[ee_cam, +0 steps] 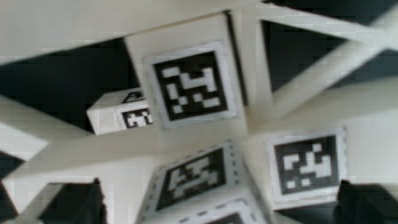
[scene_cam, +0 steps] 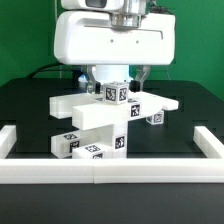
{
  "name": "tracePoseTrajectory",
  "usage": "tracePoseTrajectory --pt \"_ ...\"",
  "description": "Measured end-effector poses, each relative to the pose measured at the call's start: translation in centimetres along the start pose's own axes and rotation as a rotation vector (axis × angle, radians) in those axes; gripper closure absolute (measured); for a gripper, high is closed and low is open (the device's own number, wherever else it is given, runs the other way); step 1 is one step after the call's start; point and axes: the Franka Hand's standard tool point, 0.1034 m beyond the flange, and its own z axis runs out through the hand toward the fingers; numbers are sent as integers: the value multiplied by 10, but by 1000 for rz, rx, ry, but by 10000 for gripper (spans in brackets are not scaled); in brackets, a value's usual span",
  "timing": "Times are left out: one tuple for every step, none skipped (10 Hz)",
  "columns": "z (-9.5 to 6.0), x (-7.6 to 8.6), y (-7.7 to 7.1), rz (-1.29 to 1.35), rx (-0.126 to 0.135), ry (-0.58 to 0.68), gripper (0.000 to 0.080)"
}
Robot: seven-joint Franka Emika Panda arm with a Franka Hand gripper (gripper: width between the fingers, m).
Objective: Assemble chair
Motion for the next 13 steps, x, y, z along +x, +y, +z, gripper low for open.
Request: tracePoseTrajectory --pt "0 0 1 -68 -2 -2 150" --pt "0 -1 1 -129 -6 -5 150" --pt "0 -1 2 -149 -6 -5 150" --pt "0 -1 2 -148 -6 -5 267" --pt "0 -1 2 -146 -6 -5 415" --pt "0 -2 2 -145 -6 -5 415" --pt "0 -2 2 -136 -6 -5 512" --pt "0 -2 2 -121 -6 -5 512" --pt "0 -2 2 -117 -6 -5 512" --pt "0 -2 2 -74 -5 -5 512" --pt "0 -2 2 -13 -5 -5 512" --pt "0 -2 2 71 -5 -4 512" --pt "0 -2 2 152 -5 -4 512"
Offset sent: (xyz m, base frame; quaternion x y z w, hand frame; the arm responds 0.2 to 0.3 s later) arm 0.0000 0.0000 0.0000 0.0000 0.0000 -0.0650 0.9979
